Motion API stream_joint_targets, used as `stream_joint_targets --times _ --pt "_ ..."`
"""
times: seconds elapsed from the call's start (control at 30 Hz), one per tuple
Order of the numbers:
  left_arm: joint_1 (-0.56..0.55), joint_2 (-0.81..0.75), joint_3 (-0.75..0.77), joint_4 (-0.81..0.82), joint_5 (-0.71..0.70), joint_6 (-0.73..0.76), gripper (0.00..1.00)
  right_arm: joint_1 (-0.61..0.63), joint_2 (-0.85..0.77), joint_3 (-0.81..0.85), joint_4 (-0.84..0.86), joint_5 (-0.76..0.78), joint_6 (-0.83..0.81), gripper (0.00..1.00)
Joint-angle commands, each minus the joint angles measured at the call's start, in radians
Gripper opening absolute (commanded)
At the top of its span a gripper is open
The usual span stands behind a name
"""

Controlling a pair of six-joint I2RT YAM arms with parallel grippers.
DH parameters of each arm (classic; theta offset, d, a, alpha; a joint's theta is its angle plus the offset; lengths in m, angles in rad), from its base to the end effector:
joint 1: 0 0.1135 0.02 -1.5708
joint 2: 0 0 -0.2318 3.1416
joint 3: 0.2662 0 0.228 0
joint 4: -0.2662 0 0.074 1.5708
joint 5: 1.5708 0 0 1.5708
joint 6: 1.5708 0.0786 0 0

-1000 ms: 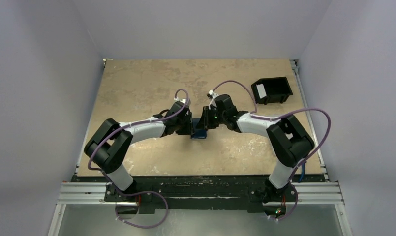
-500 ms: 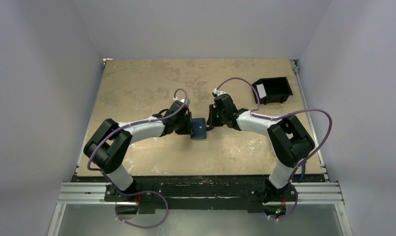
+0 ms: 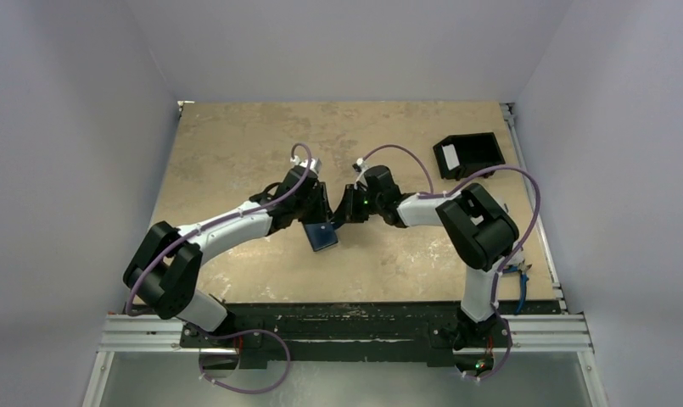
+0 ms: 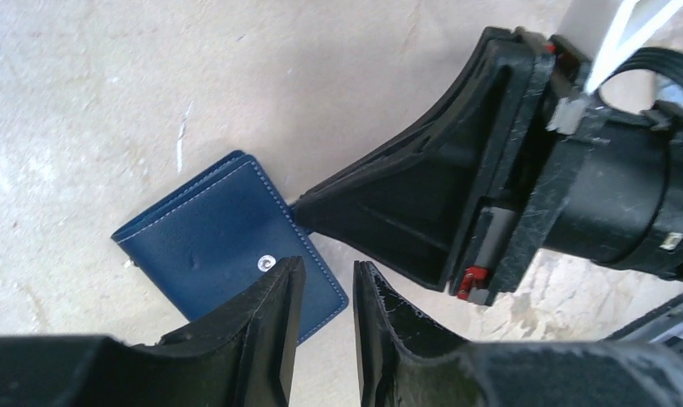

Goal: Put the credit cards into the card holder
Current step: Open the card holder at the center of the board.

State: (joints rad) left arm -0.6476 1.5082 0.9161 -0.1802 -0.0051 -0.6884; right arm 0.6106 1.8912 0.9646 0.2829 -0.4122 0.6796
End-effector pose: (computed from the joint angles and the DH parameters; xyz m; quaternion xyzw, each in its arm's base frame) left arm 0.2641 -0.1992 0.1654 -0.0198 0.9211 -0.2389 0.3066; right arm 0.3014 0.2493 0.1060 -0.0612 0.8782 0.4094 0.2397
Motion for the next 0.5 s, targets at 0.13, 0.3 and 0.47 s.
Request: stream_joint_targets --times 0.13,0.3,0.47 --pt "0.010 -0.044 -0.095 -0.034 -0.019 -0.051 0.22 0.001 -0.043 -0.045 0.051 -0.036 0.030 0.23" --pt "0.026 -0.044 -0.192 0.003 -0.081 -0.070 0.16 0.000 -0.021 -0.103 0.163 -0.134 0.060 0.43" --pt "0.089 0.000 -0.252 0.086 -0.021 -0.079 0.08 0.001 0.031 -0.104 0.263 -0.197 0.128 0.48"
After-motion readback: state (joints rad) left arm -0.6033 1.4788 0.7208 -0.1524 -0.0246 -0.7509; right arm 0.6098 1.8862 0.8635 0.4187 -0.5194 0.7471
